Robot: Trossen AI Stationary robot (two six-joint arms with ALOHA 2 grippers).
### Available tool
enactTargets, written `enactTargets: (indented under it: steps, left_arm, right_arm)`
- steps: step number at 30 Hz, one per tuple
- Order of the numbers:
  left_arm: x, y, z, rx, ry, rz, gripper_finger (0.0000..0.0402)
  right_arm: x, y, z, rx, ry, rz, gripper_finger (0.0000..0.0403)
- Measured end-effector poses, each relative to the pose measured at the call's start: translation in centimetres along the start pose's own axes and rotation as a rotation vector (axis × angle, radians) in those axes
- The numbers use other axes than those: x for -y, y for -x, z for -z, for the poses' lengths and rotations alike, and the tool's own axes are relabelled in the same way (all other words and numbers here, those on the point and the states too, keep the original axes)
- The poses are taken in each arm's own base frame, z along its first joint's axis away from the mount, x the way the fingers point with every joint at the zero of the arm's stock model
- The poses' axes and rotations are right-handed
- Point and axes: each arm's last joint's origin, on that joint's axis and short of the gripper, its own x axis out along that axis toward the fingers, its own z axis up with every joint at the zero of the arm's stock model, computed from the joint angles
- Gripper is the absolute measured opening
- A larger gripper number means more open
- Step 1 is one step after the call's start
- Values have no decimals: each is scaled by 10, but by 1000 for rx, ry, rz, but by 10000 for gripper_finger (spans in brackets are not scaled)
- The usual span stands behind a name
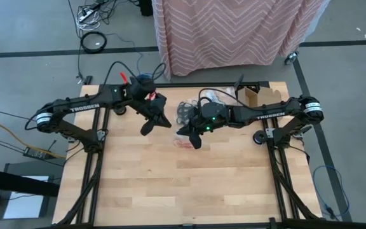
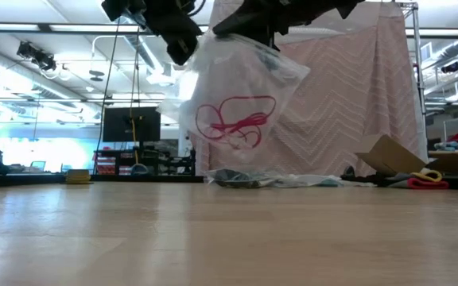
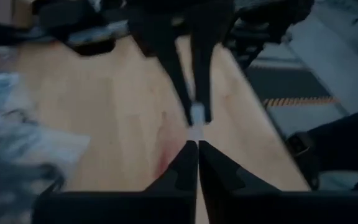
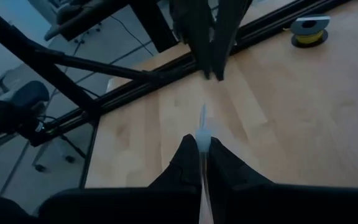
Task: Sort rubber bands
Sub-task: Close the transparent zip bag
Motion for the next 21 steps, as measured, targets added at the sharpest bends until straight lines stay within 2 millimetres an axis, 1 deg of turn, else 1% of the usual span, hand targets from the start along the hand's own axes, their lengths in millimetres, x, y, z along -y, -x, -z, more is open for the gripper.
enactTargets:
  steps: [6,11,15,21]
  left_arm:
    - [1,-6,-5,96,28,54,72]
    - [1,-8,-3,87,45,28,111]
    - [0,-8,-2,84,49,10,124]
    - [-2,-15,0,64,75,15,126]
  right_arm:
    - [0,0,0,4,0,2,0]
    - [0,0,-1,13,1,12,0]
    - [0,0,-3,37,4,4,0]
    - [-1,0,-5,50,5,-2,0]
